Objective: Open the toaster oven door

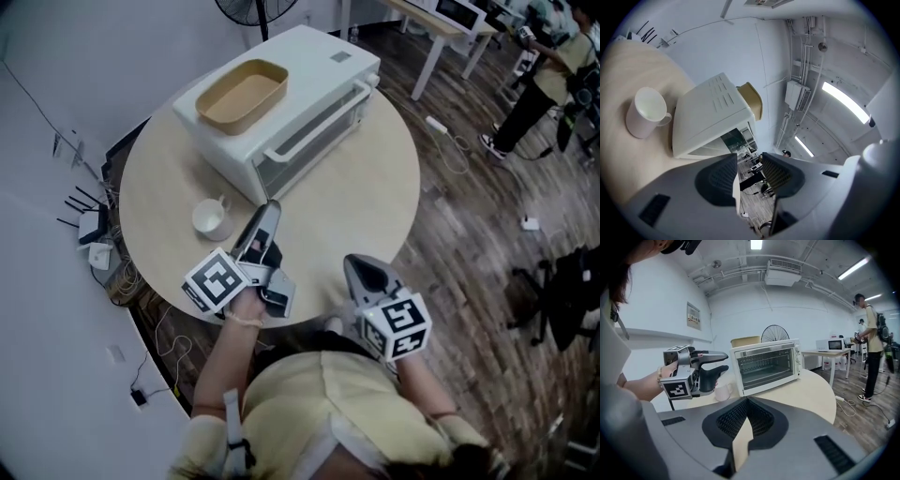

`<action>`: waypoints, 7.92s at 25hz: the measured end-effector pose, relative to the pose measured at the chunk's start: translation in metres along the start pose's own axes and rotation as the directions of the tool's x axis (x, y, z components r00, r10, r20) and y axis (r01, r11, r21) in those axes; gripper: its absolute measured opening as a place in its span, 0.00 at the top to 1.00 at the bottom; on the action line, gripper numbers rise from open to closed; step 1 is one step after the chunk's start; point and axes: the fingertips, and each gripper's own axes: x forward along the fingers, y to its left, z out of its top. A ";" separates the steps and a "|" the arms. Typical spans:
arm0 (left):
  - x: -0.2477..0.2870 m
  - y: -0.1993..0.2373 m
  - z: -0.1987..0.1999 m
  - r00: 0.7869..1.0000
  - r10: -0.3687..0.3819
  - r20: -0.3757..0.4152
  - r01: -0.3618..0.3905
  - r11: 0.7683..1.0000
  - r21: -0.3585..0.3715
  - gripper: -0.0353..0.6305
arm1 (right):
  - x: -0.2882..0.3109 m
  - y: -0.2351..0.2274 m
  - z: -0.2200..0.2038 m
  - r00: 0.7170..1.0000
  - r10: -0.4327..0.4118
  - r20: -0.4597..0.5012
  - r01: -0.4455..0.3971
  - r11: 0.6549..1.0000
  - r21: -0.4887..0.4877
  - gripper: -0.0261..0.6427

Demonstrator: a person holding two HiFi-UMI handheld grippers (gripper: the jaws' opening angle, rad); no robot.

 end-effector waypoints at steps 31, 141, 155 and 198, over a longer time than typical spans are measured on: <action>0.073 0.005 0.045 0.971 0.090 0.222 -0.059 0.988 -0.143 0.70 | 0.064 -0.051 0.018 0.978 0.194 -0.074 -0.198 0.980 -0.038 0.96; 0.051 0.024 -0.149 0.922 0.007 -0.388 0.107 0.956 0.272 0.80 | 0.004 -0.103 -0.037 0.985 -0.142 -0.101 0.150 0.986 0.078 0.96; 0.047 0.045 -0.179 0.911 0.075 -0.406 0.130 0.881 0.456 0.80 | -0.001 -0.102 -0.049 0.982 -0.148 -0.121 0.160 0.982 0.096 0.96; 0.036 0.088 -0.224 0.744 0.333 -0.579 0.229 0.687 0.690 0.81 | -0.004 -0.124 -0.089 0.961 -0.178 -0.213 0.209 0.969 0.132 0.96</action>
